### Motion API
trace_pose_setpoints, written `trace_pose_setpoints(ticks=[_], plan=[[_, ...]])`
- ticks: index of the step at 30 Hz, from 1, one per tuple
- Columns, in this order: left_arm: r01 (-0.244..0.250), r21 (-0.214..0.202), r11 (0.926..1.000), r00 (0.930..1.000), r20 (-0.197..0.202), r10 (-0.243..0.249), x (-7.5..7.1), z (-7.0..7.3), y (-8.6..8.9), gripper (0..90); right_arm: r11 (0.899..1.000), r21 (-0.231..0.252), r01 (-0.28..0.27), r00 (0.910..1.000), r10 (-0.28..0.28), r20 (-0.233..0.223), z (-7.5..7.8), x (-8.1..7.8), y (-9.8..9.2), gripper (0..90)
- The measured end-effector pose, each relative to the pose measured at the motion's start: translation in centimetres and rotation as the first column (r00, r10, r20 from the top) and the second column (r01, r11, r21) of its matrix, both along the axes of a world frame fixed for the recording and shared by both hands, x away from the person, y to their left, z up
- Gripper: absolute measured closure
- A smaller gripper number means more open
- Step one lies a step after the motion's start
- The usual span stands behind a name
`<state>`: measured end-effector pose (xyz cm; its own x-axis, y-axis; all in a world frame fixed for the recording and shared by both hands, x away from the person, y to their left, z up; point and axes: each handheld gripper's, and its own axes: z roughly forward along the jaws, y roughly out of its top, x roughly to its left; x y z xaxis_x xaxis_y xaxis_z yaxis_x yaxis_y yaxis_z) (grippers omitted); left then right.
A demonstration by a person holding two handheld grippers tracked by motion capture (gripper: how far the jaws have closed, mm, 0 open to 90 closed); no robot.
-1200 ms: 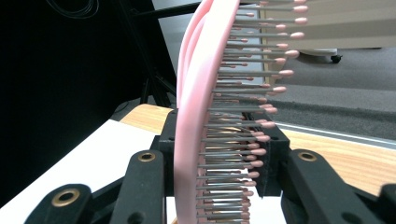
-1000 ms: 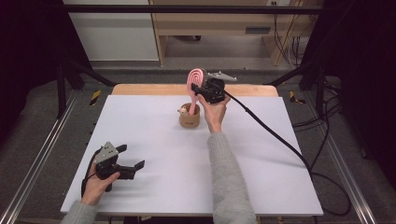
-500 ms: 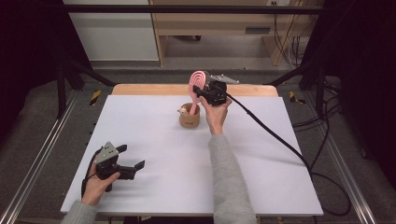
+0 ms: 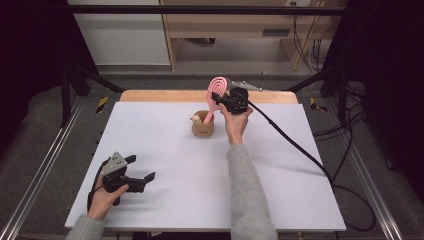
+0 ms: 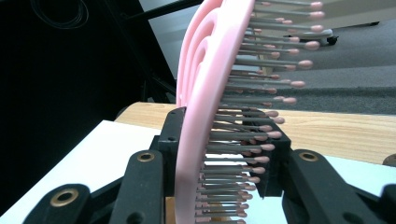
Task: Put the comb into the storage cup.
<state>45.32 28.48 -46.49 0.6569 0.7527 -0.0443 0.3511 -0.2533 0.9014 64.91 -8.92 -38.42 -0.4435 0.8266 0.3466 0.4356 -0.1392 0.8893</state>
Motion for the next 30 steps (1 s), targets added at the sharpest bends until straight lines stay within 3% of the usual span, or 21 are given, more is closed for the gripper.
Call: trace_pose_setpoints(ticks=[21, 30], plan=[[0.000, 0.000, 1.0000, 1.0000, 0.000, 0.000, -0.01, 0.01, 0.00, 0.0, 0.998, -0.056, 0.041, 0.9992, -0.040, 0.006, -0.01, 0.17, -0.26, 59.5], [0.001, 0.003, 1.0000, 1.0000, -0.001, -0.001, 0.01, -0.01, -0.03, 0.0, 0.993, -0.109, 0.041, 0.9991, -0.042, -0.006, 0.03, 0.35, -0.59, 56.1]])
